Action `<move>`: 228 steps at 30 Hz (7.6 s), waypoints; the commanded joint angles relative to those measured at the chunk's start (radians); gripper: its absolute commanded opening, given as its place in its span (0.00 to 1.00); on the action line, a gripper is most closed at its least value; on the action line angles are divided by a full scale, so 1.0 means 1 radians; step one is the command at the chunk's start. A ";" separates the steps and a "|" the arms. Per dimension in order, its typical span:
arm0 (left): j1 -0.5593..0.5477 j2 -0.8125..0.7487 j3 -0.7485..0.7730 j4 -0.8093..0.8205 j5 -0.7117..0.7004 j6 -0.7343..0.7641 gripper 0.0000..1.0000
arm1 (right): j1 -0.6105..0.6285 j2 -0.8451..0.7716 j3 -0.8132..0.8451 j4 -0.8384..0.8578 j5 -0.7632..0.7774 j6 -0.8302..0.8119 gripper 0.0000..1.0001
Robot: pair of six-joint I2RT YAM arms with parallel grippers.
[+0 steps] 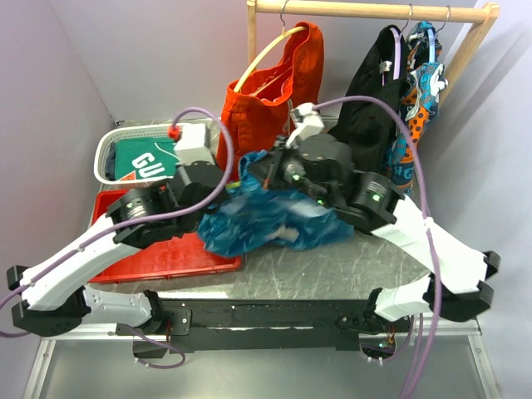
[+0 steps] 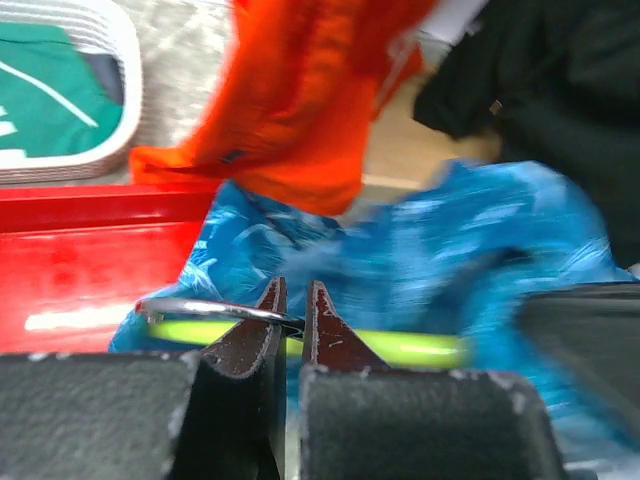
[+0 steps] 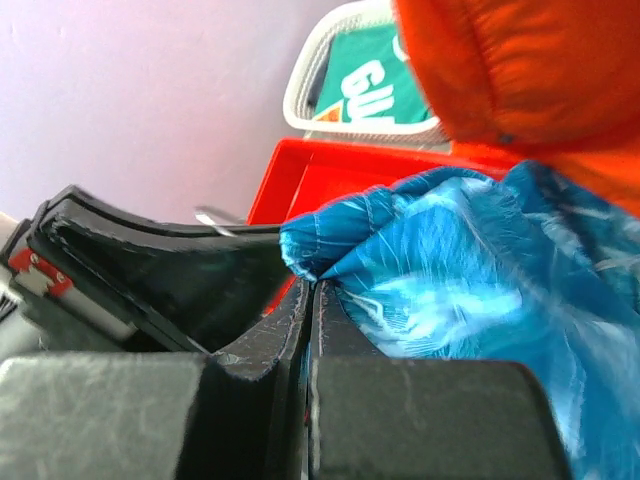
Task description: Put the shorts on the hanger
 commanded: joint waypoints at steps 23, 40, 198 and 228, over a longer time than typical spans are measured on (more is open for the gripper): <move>-0.019 0.078 0.030 0.058 -0.012 0.022 0.01 | -0.096 -0.331 -0.283 0.070 -0.001 -0.050 0.00; -0.027 0.092 0.059 0.092 0.069 0.226 0.01 | -0.107 -0.540 -0.335 -0.128 -0.169 -0.570 0.80; -0.119 -0.070 -0.395 0.414 0.145 -0.001 0.97 | -0.541 -0.002 0.150 0.258 0.199 -0.449 0.00; -0.118 -0.095 -0.407 0.371 0.129 -0.019 0.96 | -0.566 0.161 0.197 0.240 0.154 -0.372 0.27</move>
